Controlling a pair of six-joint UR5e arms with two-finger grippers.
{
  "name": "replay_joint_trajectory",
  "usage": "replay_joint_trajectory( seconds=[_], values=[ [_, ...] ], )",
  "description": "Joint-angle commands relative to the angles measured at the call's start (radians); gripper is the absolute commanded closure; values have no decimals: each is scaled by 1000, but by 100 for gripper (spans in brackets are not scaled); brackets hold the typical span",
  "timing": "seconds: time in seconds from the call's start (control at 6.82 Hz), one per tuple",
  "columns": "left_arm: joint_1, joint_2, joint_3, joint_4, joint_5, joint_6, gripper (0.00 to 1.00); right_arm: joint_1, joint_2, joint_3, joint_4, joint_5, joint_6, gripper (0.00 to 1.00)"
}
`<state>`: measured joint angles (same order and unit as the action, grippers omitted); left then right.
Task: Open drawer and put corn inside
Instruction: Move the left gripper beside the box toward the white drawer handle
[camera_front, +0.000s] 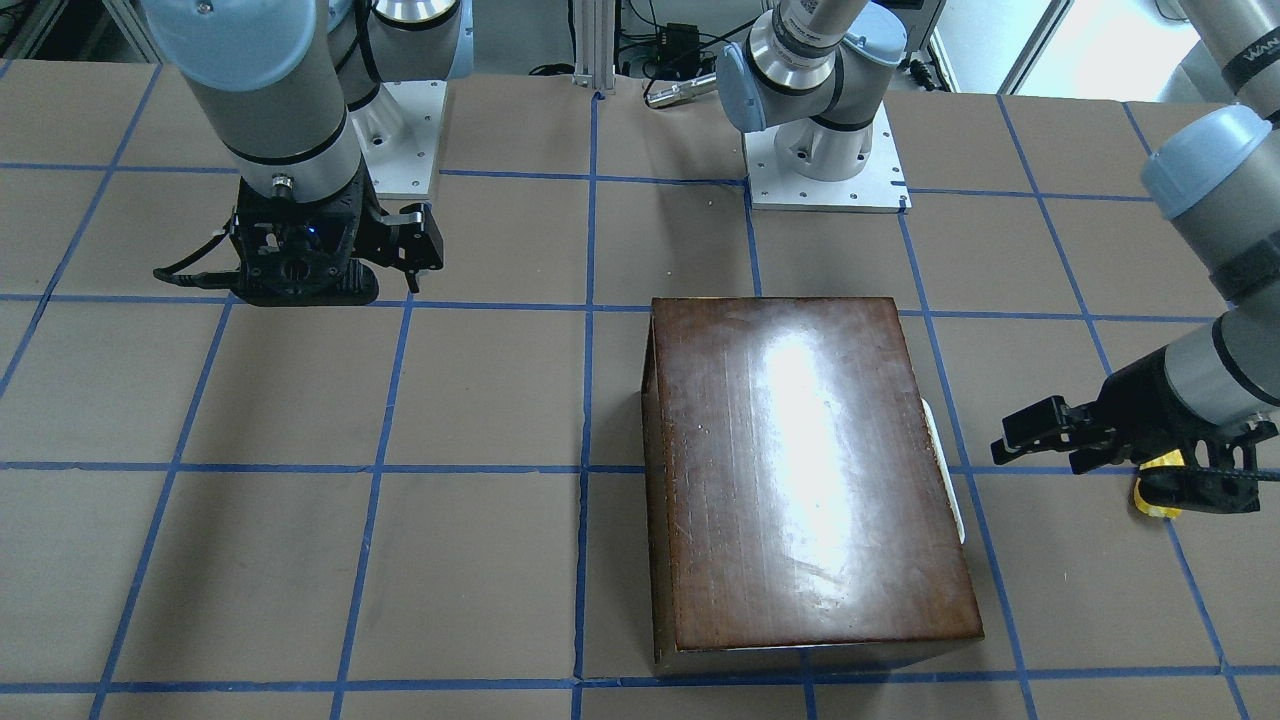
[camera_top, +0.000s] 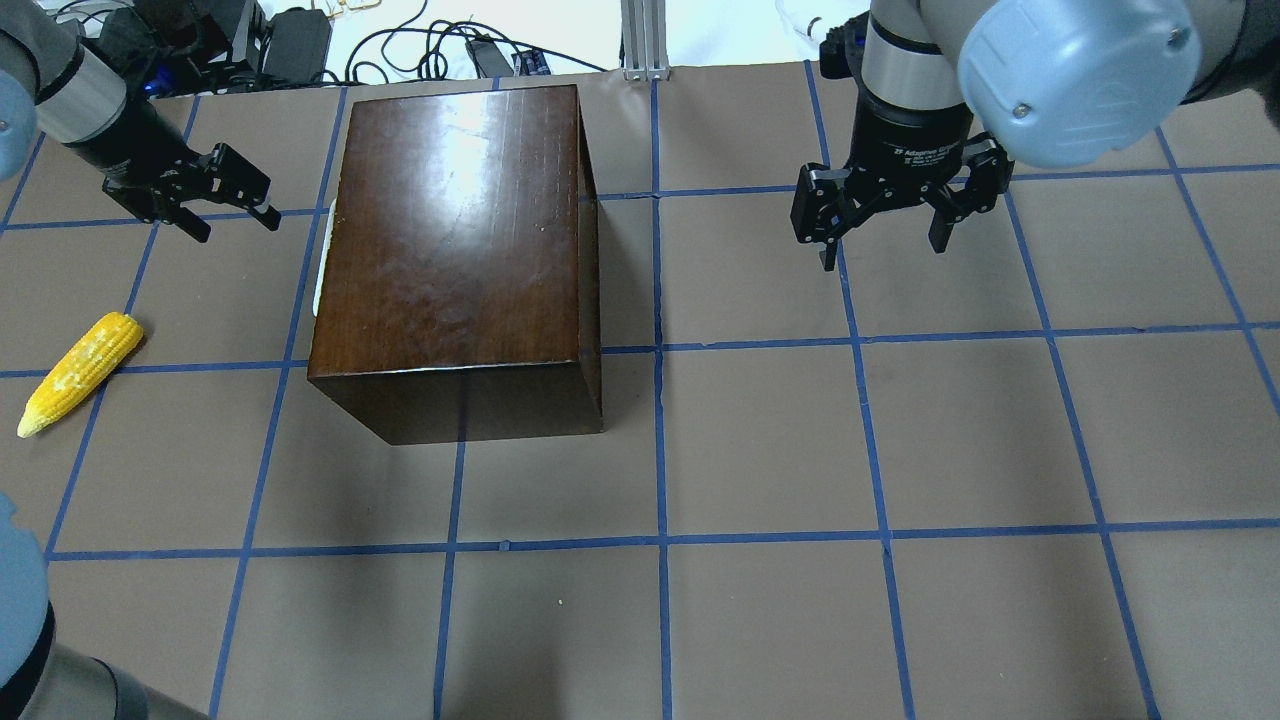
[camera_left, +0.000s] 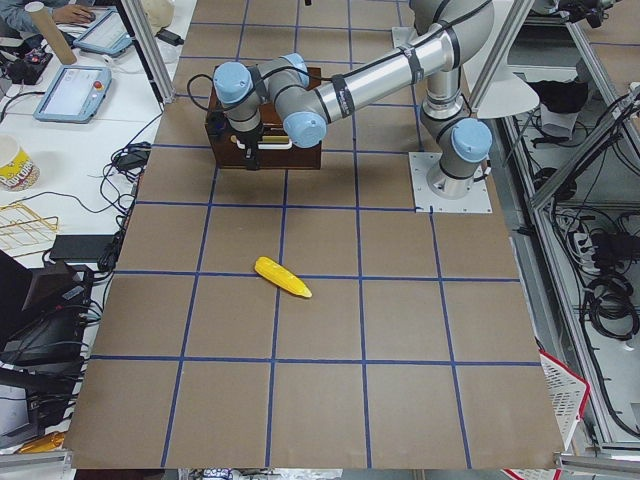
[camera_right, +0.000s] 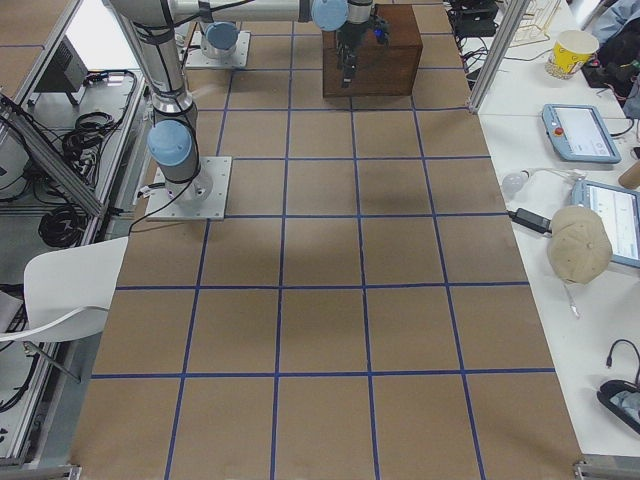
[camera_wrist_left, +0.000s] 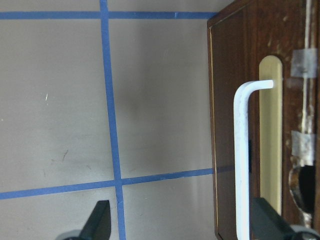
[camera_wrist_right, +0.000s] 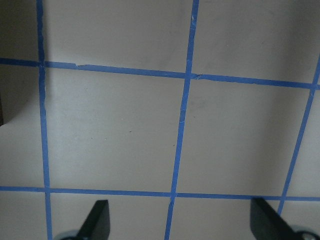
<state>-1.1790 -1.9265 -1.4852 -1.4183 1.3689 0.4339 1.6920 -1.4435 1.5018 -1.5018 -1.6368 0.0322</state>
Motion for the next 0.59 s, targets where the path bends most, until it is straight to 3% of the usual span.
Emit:
replay_joint_trajectory(
  seconds=[0.0, 0.44],
  values=[
    [-2, -23, -23, 2, -76, -1, 0, 0, 0, 0, 0, -1, 0, 0],
    [-8, -34, -47, 2, -80, 19, 0, 0, 0, 0, 0, 0, -1, 0]
  ],
)
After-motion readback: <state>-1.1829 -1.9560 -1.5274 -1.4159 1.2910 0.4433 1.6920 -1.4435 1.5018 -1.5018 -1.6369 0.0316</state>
